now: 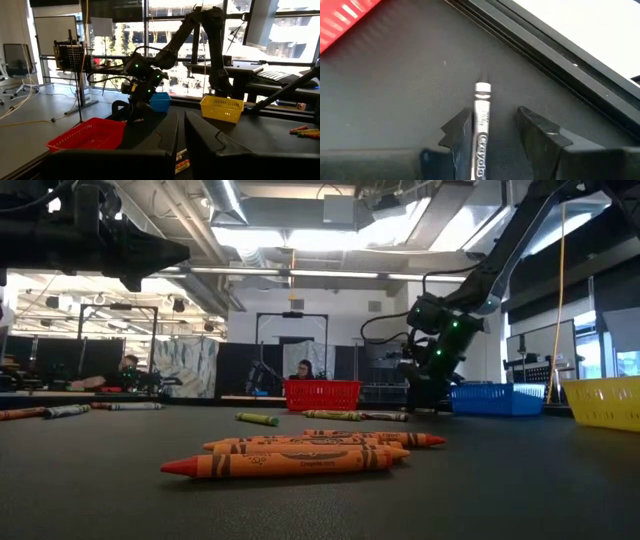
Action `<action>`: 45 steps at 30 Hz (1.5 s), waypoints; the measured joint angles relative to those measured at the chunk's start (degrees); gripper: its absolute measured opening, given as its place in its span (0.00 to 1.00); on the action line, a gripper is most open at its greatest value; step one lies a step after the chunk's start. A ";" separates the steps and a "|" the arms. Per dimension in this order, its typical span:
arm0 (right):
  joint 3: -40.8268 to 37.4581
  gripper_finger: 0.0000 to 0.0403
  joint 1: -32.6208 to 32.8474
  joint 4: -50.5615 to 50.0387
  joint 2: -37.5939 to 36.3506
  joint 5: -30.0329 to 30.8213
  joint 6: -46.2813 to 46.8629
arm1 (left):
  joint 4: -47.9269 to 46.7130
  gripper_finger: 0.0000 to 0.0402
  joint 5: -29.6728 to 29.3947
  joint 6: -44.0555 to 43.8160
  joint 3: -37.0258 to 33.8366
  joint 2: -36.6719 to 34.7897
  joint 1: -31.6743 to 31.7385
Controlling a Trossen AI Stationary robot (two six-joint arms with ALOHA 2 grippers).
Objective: Sort crayons
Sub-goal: Put the black crayon into the blue bin
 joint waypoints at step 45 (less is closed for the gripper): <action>-0.24 0.03 3.10 -4.93 -12.54 -0.39 -7.46 | -0.02 0.06 0.07 0.07 0.00 -0.02 -0.01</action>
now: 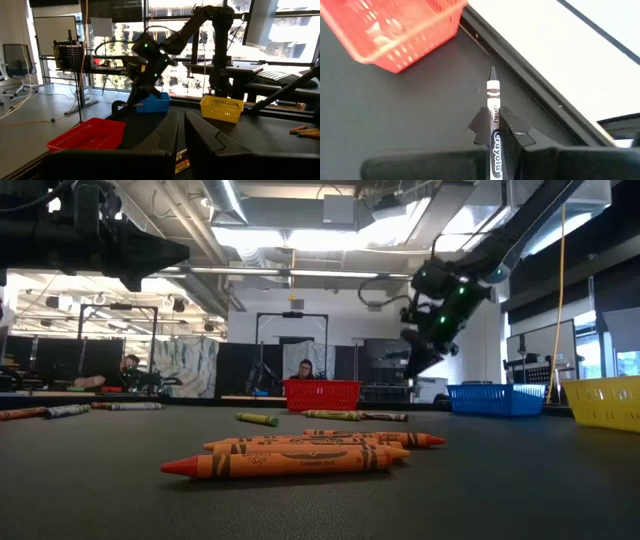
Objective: Sort crayons
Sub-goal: Put the black crayon into the blue bin
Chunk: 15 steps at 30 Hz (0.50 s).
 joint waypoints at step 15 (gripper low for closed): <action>0.15 0.05 -1.13 -20.73 -18.67 12.80 -1.38 | 0.00 0.06 0.30 -0.46 0.00 0.00 0.00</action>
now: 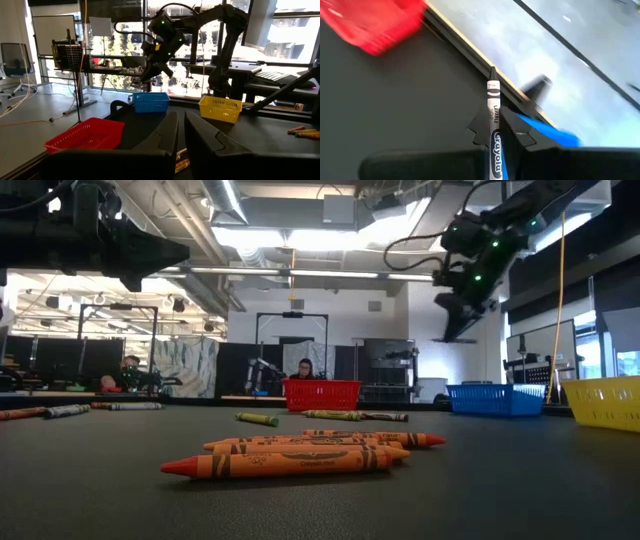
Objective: Sort crayons
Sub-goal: Put the black crayon into the blue bin
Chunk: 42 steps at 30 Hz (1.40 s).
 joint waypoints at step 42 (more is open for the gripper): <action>-10.71 0.35 4.51 14.50 -0.37 -17.98 4.94 | 1.33 0.06 -0.35 0.39 0.00 0.00 0.00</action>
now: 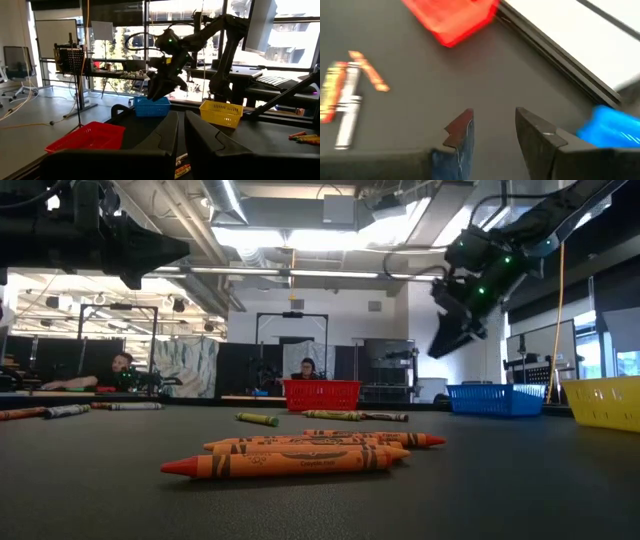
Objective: Sort crayons
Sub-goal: Put the black crayon into the blue bin
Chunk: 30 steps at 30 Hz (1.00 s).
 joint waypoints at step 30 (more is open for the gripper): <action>0.07 0.35 33.68 20.02 22.29 14.27 7.59 | 0.00 0.06 0.02 0.02 0.00 0.00 0.01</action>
